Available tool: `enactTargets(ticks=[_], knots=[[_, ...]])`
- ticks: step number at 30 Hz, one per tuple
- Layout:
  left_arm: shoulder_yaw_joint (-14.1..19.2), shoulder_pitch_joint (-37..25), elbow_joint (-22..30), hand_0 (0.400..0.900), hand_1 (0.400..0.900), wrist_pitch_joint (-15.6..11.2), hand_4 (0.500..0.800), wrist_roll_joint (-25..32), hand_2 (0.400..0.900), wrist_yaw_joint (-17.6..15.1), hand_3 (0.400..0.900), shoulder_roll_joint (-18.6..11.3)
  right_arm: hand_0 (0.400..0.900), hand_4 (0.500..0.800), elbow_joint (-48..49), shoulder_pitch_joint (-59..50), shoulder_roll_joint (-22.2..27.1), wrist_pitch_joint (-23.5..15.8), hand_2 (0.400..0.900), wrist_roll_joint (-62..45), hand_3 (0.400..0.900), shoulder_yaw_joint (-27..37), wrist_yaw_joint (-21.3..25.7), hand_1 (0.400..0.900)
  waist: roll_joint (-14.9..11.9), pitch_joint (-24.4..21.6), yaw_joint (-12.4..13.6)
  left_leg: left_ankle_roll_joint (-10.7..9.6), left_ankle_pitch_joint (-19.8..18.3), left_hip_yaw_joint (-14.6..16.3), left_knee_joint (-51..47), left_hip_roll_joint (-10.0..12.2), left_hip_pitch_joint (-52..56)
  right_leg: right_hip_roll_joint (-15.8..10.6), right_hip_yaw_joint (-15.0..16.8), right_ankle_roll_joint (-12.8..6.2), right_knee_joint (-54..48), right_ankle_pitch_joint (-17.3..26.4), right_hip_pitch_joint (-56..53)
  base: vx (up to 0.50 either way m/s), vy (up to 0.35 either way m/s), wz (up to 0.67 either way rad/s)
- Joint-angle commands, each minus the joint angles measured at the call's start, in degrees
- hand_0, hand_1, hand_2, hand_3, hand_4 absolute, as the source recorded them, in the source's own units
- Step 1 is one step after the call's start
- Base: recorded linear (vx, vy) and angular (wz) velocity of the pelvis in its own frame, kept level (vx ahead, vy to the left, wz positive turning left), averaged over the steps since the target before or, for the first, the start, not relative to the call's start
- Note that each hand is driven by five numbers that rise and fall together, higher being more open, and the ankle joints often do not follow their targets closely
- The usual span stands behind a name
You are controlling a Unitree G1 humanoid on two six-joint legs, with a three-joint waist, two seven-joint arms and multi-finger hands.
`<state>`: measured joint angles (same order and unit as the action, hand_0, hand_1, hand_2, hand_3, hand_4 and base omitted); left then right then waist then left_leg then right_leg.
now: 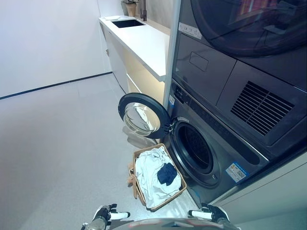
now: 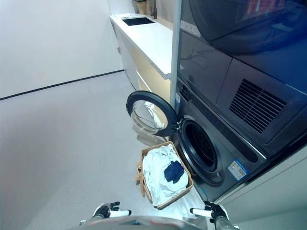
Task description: Put the clothes in the basket into the washing machine.
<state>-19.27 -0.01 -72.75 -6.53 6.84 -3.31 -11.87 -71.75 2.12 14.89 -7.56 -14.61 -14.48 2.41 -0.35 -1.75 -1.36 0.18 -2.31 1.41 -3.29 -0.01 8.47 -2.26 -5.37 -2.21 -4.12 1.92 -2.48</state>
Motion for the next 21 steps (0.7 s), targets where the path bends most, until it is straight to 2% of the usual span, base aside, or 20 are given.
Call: enactTargets(ticks=[1,13,21], knots=[[1.57,-2.91,-1.7,0.9,0.9,-2.3,0.8,0.54,0.9,-1.63,0.9,-0.8,0.9,0.8,-2.73,-3.46,-0.32,-2.09,0.9,-1.6,0.9,-1.97,1.0,0.9,-2.85,-2.58,0.3,-1.42,-0.42,-1.82,1.11,-1.22,-3.43,-2.9,-0.37,-4.77,1.29,2.89,1.37,0.0,0.0,0.0],[1.91,-3.02,-2.29,0.9,0.9,-2.32,0.8,1.43,0.9,-1.77,0.9,-0.67,0.9,0.8,-3.2,-3.72,-0.19,-1.97,0.9,-1.72,0.9,-1.71,1.07,0.9,-2.95,-2.31,0.25,-1.2,-0.6,-1.77,1.38,-1.44,-3.59,-3.15,-0.27,-4.89,2.01,2.86,1.8,0.0,0.003,0.0],[1.6,-3.81,-2.2,0.9,0.9,-2.28,0.8,1.98,0.9,-1.43,0.9,-0.92,0.9,0.8,-3.73,-4.41,0.14,-1.46,0.9,-2.22,0.9,-1.1,0.91,0.9,-2.95,-1.48,-0.13,0.14,-1.67,-1.79,3.09,-2.82,-4.24,-4.79,0.77,-5.34,6.67,2.13,3.96,-0.02,0.077,0.03]])
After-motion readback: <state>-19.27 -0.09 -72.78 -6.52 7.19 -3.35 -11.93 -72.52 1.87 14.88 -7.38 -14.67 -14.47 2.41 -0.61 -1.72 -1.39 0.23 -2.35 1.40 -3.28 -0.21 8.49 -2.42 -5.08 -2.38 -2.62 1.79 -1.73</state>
